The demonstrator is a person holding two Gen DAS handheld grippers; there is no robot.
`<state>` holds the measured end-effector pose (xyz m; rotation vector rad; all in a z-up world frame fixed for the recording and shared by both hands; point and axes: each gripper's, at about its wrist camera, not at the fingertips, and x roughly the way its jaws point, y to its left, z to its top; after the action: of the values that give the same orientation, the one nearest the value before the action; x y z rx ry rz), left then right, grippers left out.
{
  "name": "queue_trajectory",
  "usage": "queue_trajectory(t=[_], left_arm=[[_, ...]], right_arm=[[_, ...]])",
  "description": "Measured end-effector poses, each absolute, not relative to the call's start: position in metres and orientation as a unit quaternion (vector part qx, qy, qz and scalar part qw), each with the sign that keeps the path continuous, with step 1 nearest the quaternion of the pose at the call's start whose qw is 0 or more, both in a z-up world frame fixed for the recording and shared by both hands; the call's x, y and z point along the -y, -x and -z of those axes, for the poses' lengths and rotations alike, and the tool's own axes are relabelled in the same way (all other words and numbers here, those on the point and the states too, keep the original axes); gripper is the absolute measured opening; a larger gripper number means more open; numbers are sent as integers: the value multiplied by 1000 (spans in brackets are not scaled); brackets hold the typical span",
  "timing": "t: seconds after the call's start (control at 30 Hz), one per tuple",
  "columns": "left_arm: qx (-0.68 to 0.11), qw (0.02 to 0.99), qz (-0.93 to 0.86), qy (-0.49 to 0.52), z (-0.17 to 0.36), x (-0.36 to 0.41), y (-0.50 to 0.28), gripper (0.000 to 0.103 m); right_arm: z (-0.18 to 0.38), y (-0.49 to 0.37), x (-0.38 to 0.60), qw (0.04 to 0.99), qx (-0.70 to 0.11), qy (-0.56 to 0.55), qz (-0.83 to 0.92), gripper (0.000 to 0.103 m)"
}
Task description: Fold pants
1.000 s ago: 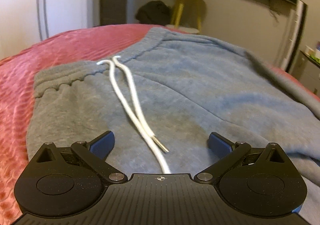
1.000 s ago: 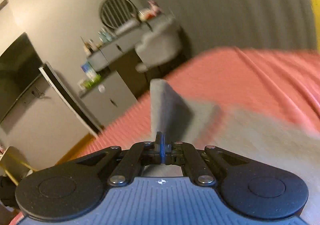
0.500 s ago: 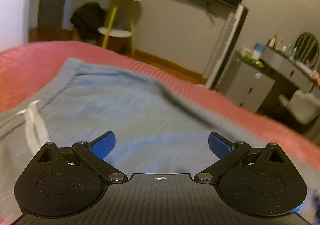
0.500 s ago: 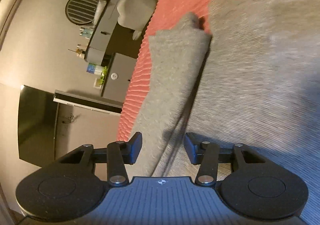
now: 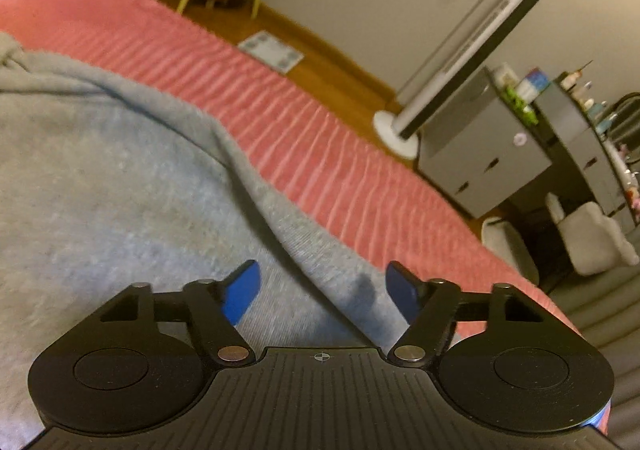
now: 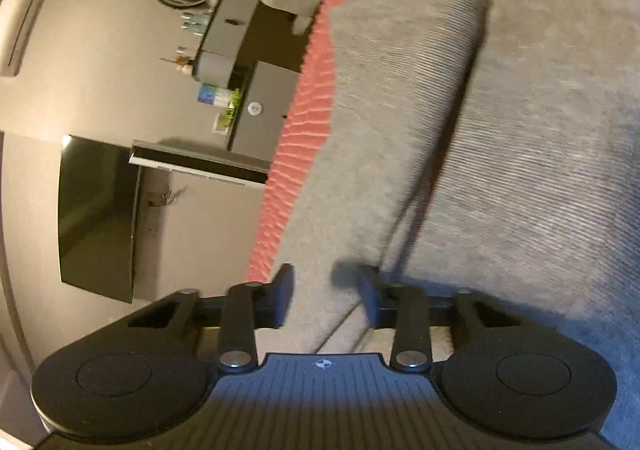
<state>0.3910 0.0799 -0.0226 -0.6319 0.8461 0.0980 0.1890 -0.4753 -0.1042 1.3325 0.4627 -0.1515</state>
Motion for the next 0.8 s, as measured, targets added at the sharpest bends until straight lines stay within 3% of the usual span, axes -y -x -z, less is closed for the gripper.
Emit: queue_trajectory(t=[0.17,0.2,0.33,0.37,0.43,0.47,0.5,0.63,0.67,0.7,0.8], left_arm=[[-408,855,-44,318,33,-83,-403,69],[-405,856,-43,318,34,-83,-405,69],[-402,861,-42,309,33,-78,-413,67],[-402,862,-44,306,33,-78,-415,64],[-405,862,-55,299,31,-78,-418,40],[-409,861,-58,296,30,-79,-419,33],[-412,861,-61,292,30,-80,-417,13],[-414,861,-60,290,19,-84,-402,7],[-405,868,-55,282,10,-82,-393,7],[-392,879,-47,269,-2,-79,-380,7],[-364,898,-22,245,-37,-72,-339,7]], right_arm=[[91,-192,471,755,-249,-599,98,29],[90,-190,470,751,-262,-595,111,25],[98,-187,472,761,-229,-597,112,26],[105,-185,475,760,-202,-608,108,26],[116,-180,481,753,-161,-630,98,26],[118,-178,483,753,-143,-635,95,26],[119,-177,484,756,-129,-635,92,27],[121,-175,482,775,-117,-614,92,23],[119,-174,482,778,-129,-606,105,8],[117,-172,484,774,-145,-604,119,4],[99,-154,489,772,-132,-609,120,4]])
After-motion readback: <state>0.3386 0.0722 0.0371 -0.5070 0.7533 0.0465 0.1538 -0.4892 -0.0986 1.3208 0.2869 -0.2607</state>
